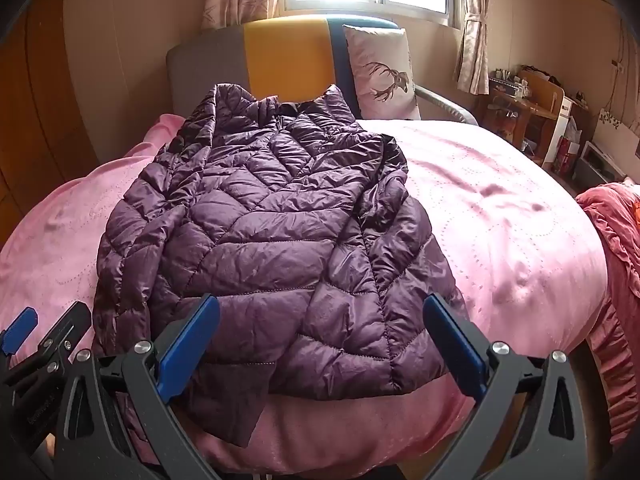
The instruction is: Fold large clothes
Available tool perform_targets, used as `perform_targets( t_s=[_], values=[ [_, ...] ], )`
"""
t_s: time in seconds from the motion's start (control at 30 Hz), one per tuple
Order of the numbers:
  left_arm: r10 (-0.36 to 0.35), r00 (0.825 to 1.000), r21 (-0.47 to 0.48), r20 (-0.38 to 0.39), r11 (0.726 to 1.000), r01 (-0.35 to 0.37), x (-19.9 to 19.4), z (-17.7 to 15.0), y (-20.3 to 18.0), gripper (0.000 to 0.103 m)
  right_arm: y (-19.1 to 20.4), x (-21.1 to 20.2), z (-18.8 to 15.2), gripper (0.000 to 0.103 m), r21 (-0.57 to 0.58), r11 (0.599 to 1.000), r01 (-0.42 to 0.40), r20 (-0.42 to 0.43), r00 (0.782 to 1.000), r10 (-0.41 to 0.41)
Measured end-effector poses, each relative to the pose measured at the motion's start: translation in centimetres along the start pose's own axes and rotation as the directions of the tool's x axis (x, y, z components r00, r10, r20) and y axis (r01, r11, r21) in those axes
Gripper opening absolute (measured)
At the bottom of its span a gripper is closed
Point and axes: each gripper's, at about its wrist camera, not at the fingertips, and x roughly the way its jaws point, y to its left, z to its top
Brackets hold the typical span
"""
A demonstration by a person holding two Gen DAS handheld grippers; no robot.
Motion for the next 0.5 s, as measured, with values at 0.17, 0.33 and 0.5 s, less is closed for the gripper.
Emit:
perform_targets(
  t_s=[0.17, 0.33, 0.5],
  values=[
    [-0.005, 1.0, 0.006, -0.001, 1.0, 0.005, -0.12, -0.06, -0.14, 0.1, -0.1, 0.23, -0.1, 0.101, 0.005, 1.0, -0.004, -0.01, 1.0, 0.004],
    [-0.007, 1.0, 0.017, -0.008, 1.0, 0.007, -0.22, -0.13, -0.15, 0.1, 0.13, 0.2, -0.17, 0.101, 0.003, 1.0, 0.0, -0.016, 1.0, 0.0],
    [-0.003, 1.0, 0.018, -0.001, 1.0, 0.003, -0.46, -0.26, -0.46, 0.1, -0.04, 0.0, -0.23, 0.101, -0.002, 1.0, 0.003, -0.016, 1.0, -0.003]
  ],
)
